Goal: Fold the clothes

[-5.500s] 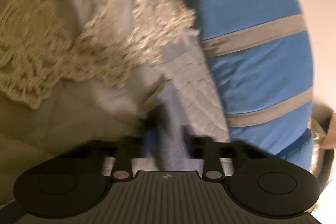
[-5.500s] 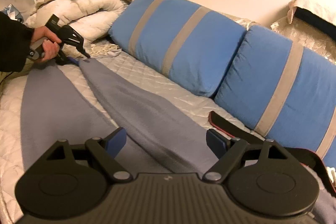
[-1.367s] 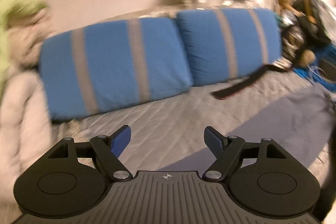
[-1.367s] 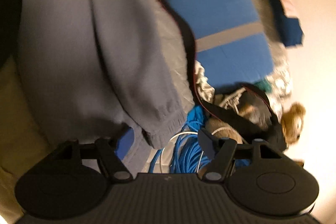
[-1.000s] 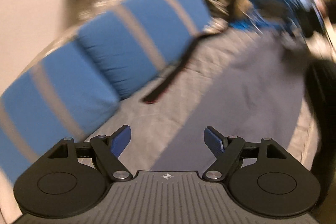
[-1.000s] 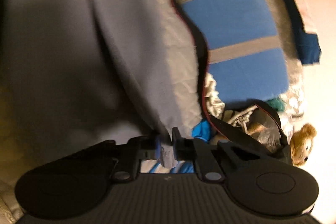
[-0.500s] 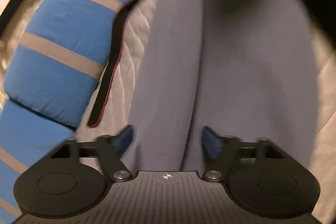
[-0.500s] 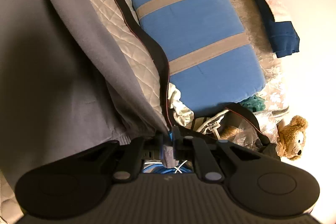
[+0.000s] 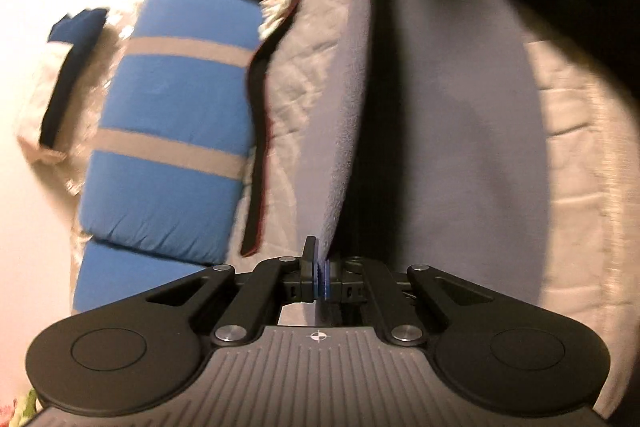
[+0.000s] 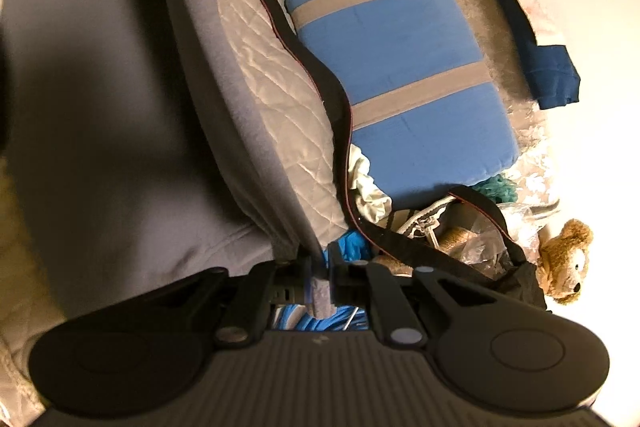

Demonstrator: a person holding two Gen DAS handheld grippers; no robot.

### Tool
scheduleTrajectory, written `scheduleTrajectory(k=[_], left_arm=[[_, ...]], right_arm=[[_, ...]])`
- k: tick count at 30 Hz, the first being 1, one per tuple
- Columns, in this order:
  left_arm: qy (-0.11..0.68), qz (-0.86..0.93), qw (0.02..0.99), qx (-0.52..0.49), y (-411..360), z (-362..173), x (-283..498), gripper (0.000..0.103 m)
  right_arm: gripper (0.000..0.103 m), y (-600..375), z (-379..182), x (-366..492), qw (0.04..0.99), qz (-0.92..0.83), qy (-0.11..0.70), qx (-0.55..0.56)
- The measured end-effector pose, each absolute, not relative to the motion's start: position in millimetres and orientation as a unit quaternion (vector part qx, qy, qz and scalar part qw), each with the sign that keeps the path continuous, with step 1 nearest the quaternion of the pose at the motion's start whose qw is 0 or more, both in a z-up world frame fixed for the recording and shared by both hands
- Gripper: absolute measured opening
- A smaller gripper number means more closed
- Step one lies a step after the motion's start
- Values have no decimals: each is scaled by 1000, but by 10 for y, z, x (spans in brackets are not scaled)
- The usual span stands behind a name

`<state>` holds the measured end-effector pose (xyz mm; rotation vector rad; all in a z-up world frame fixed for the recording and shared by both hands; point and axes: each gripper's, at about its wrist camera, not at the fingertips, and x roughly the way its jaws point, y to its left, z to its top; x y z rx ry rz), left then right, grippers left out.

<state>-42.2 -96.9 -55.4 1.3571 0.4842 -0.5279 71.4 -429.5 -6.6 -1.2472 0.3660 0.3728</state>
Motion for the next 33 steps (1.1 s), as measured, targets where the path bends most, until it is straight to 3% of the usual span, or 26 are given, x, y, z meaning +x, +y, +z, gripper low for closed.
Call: scheduleTrajectory(k=[12, 31, 32, 33], left_arm=[[255, -286, 665, 641, -1039, -883, -803, 3], [285, -263, 633, 670, -1028, -1176, -777, 3], [284, -261, 633, 671, -1032, -1182, -781, 4], [290, -263, 638, 663, -1017, -1140, -775, 4]], right_arm=[[7, -4367, -436, 215, 754, 186, 195, -599], [8, -4294, -871, 5, 720, 200, 231, -623], [10, -4288, -885, 6, 719, 199, 232, -624], [29, -4281, -886, 4, 719, 197, 232, -625]])
